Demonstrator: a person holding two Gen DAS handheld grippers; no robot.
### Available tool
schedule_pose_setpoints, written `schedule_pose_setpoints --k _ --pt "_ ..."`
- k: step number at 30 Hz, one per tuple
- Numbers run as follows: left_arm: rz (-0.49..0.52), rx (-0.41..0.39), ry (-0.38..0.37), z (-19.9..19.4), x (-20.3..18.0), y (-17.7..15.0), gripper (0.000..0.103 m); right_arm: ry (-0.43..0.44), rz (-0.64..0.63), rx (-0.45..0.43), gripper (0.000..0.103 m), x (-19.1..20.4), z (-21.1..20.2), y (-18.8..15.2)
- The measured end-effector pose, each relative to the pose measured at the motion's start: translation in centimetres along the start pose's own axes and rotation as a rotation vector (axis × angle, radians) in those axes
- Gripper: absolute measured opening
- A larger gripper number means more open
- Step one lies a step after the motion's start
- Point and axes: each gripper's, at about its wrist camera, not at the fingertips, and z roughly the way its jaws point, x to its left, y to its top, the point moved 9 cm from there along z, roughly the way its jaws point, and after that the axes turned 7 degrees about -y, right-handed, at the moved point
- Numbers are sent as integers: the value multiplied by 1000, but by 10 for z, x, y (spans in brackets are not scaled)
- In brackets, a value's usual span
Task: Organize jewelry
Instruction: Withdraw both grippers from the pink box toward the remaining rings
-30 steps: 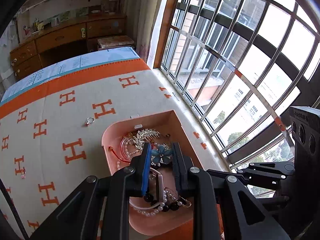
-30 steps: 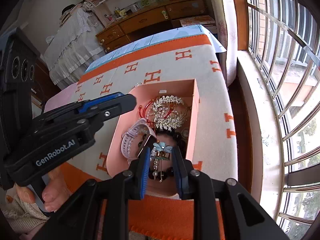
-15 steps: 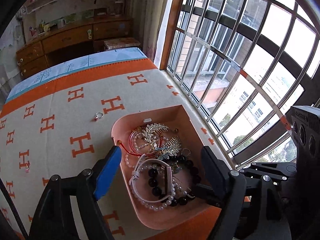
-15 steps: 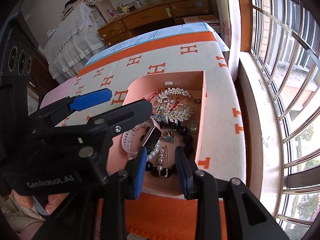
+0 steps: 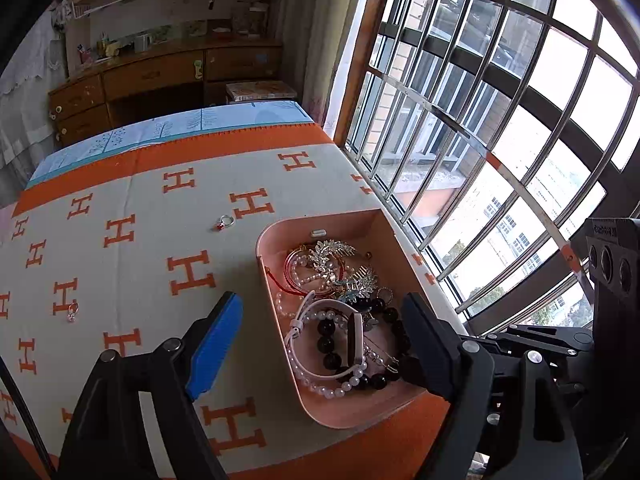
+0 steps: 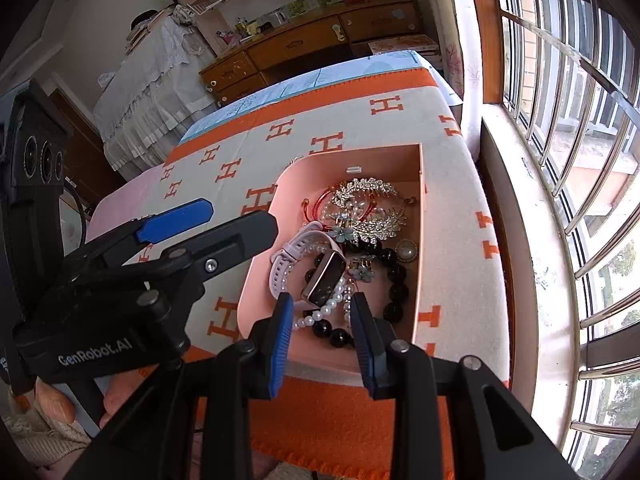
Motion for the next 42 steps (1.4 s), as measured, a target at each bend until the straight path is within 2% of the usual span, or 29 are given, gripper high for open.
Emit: schedule_pose_setpoints --k 18,35,42 --pt "-17 -81 28 -48 25 -9 84 22 -9 -44 30 36 -13 -1" --pt "-99 -124 84 -88 93 -21 85 53 -27 -61 30 83 3 13" --pt "-142 -149 154 -115 144 -27 85 30 -66 -73 30 106 12 23"
